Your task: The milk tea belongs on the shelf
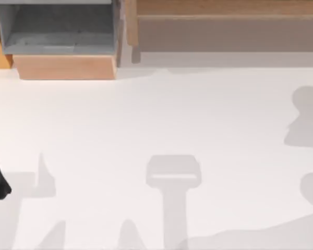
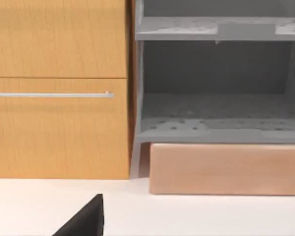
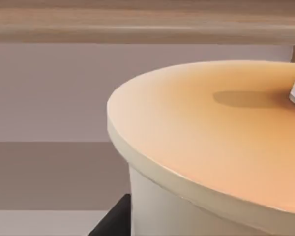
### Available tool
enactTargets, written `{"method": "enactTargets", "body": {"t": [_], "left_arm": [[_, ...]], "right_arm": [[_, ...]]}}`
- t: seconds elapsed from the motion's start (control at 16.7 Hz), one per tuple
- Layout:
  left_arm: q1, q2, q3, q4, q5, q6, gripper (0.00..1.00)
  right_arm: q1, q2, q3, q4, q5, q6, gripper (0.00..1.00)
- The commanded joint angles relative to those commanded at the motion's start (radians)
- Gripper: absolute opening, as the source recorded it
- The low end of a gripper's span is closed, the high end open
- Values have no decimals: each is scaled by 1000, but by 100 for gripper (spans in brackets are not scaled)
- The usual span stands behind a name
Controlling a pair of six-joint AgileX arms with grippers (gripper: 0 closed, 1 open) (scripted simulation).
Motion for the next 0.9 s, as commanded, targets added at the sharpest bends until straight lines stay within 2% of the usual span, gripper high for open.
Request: {"method": "enactTargets", "body": {"t": [0.12, 0.18, 0.9], "left_arm": [[0, 0, 0, 0, 0, 0, 100], [0, 0, 0, 0, 0, 0, 100], [0, 0, 0, 0, 0, 0, 100]], "right_arm": [[0, 0, 0, 0, 0, 0, 2], [0, 0, 0, 0, 0, 0, 0], [-2, -32, -5, -31, -1, 2, 0]]}}
